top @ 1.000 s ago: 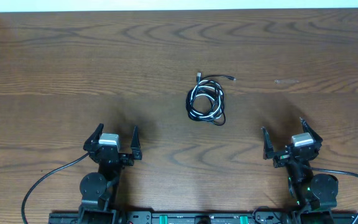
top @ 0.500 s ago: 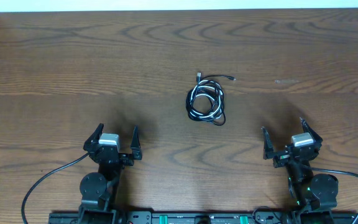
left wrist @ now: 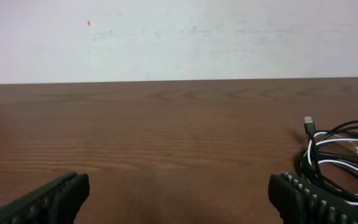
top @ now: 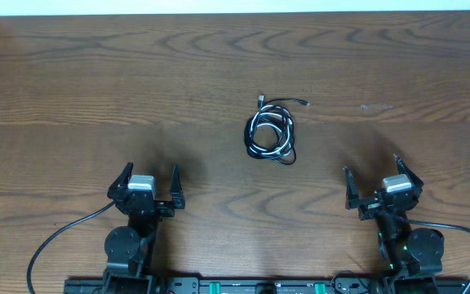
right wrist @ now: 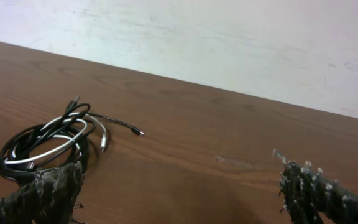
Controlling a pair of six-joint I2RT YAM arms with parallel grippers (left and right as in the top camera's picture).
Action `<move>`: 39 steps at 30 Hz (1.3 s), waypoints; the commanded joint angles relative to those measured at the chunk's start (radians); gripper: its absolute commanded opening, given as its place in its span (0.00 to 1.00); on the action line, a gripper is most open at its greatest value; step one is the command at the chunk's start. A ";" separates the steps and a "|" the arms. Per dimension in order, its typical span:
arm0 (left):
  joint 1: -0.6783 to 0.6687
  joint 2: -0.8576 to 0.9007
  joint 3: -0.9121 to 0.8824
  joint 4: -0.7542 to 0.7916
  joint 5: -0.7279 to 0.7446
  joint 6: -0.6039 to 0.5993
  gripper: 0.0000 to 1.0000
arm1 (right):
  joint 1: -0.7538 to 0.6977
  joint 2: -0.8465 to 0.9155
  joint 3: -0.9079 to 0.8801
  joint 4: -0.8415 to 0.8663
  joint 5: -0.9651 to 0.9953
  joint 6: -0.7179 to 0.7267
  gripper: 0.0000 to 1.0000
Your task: Untangle cables
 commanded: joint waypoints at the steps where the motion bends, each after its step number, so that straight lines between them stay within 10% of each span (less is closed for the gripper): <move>1: 0.005 -0.005 -0.010 -0.049 -0.050 0.014 0.97 | 0.002 -0.006 -0.002 -0.004 0.002 -0.004 0.99; 23: 0.005 0.023 0.037 -0.042 -0.030 -0.028 0.97 | 0.002 0.028 0.015 -0.005 0.000 -0.042 0.99; 39: 0.004 0.631 0.605 -0.268 0.075 -0.027 0.97 | 0.002 0.391 0.468 -0.309 -0.037 -0.042 0.99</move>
